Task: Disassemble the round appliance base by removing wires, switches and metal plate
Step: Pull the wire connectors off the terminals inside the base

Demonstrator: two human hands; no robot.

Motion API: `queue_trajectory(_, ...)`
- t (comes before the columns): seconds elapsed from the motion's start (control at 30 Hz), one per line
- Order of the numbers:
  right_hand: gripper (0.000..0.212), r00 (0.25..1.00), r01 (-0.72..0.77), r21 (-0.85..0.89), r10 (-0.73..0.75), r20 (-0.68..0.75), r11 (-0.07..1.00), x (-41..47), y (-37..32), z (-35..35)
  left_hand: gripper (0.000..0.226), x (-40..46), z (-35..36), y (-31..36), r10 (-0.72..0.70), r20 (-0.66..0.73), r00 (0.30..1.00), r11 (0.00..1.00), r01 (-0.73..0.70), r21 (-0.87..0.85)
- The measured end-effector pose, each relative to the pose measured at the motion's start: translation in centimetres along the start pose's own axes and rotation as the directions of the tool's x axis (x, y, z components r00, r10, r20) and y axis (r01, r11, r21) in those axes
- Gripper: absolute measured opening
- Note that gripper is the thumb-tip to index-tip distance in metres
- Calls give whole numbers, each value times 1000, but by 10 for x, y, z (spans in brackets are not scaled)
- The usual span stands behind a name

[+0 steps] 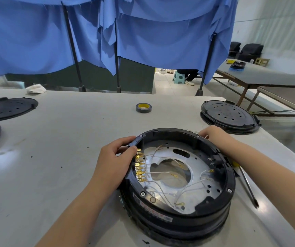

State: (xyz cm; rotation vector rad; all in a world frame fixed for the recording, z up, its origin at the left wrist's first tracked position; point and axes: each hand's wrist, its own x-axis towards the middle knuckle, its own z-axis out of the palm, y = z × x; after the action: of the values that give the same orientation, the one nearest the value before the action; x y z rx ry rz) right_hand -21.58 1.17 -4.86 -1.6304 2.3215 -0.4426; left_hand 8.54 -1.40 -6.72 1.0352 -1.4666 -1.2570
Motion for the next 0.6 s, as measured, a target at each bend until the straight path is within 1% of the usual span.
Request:
queue_trajectory(0.37,17,998,19,93,-14,-54,995,5,2,4,32,0,0,2,12,-2,1000,1000,-12,8)
queue_trajectory(0.43,16,995,27,137,-14,-97,990,2,0,2,31,-1,1,2,13,-5,1000,1000,-13,6)
queue_trajectory(0.53,19,975,111,146,-79,-208,983,-3,-7,-6,29,-1,1,3,9,-4,1000,1000,-9,3)
queue_trajectory(0.6,17,956,159,157,-113,-271,975,-9,-17,-15,29,-1,1,3,9,-6,1000,1000,-9,4)
